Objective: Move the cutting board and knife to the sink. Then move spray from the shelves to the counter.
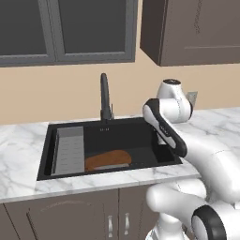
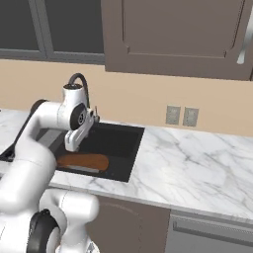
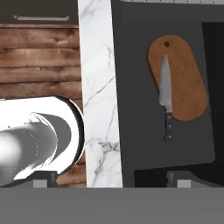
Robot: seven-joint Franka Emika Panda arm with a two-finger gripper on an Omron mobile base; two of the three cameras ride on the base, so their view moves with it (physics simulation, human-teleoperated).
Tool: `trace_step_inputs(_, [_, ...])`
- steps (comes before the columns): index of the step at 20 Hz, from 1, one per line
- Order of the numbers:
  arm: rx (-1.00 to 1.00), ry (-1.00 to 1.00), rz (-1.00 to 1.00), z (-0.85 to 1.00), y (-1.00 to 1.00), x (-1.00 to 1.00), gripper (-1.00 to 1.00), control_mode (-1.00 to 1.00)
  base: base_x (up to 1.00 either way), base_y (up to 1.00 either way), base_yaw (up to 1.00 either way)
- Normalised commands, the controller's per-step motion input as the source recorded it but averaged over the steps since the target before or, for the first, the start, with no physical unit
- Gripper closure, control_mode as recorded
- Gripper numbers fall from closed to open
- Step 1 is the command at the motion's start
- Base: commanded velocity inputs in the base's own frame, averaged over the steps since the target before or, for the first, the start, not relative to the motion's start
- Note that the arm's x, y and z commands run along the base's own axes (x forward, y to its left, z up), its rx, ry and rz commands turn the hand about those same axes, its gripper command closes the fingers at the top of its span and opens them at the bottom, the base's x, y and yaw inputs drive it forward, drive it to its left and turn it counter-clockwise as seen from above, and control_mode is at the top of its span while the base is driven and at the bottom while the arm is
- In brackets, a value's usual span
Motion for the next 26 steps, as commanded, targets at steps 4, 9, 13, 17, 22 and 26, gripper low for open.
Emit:
trace_step_inputs(4, [0.0, -0.1, 0.0, 0.92, 0.0, -1.0, -1.0, -1.0, 0.0, 0.0, 0.0])
trace_step_inputs(9, [-0.03, -0.1, 0.0, 0.56, 0.04, -1.0, -1.0, -1.0, 0.0, 0.0, 0.0])
trace_step_inputs(13, [-0.04, -0.09, 0.0, 0.04, 0.01, -0.85, -1.0, -1.0, 0.0, 0.0, 0.0])
trace_step_inputs(17, [-0.11, 0.01, 0.0, -0.03, 0.04, -0.7, -1.0, -1.0, 0.0, 0.0, 0.0])
trace_step_inputs(22, [-0.03, 0.0, 0.0, -0.02, 0.0, -0.58, -1.0, 1.0, -0.4, 0.0, 0.04])
trace_step_inputs(26, [0.0, 0.0, 0.0, 0.0, 0.0, 0.0, -1.0, 1.0, -1.0, 0.13, 0.31])
